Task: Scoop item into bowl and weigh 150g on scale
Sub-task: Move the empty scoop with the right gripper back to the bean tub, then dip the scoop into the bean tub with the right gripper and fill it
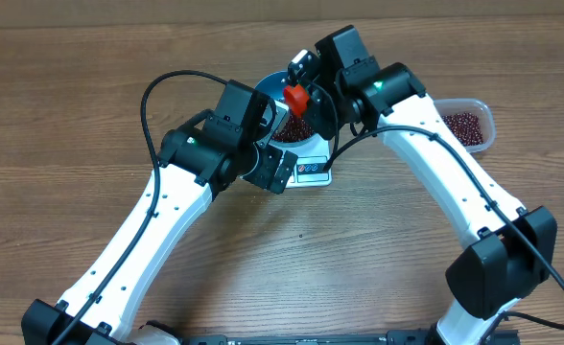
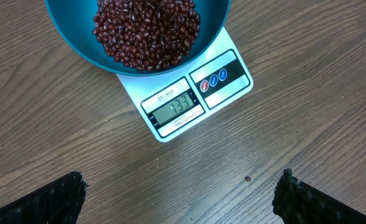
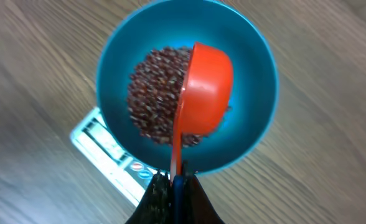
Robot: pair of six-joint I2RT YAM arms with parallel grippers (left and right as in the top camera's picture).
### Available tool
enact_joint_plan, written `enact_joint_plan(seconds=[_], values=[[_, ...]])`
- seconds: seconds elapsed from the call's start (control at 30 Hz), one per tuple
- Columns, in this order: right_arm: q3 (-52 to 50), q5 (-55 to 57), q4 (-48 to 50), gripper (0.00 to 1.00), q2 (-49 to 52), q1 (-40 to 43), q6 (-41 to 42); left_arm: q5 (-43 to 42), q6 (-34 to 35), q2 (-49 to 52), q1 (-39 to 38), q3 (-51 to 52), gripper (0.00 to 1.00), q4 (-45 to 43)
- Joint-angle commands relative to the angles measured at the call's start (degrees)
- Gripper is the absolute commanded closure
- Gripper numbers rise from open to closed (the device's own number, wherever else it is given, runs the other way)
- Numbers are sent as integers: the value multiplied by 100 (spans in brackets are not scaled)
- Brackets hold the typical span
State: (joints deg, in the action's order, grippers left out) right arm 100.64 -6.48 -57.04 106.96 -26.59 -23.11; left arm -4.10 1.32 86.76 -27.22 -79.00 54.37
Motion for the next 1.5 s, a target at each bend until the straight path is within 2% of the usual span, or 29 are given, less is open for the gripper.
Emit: enact_joint_plan(seconds=[0.0, 0.33, 0.6, 0.7, 0.93, 1.47], values=[[177, -1036, 81, 96, -245, 330, 214, -39, 37, -127, 31, 20, 0, -24], [177, -1222, -275, 96, -925, 1773, 861, -39, 37, -127, 31, 20, 0, -24], [160, 662, -1084, 96, -1158, 2844, 1029, -39, 37, -127, 31, 20, 0, -24], [57, 883, -1290, 96, -1025, 3086, 1029, -39, 39, -129, 31, 20, 0, -24], [-385, 1532, -1357, 96, -608, 3237, 1115, -39, 39, -127, 31, 20, 0, -24], [-951, 1104, -859, 96, 59, 3235, 1069, -39, 37, -127, 31, 20, 1, -24]])
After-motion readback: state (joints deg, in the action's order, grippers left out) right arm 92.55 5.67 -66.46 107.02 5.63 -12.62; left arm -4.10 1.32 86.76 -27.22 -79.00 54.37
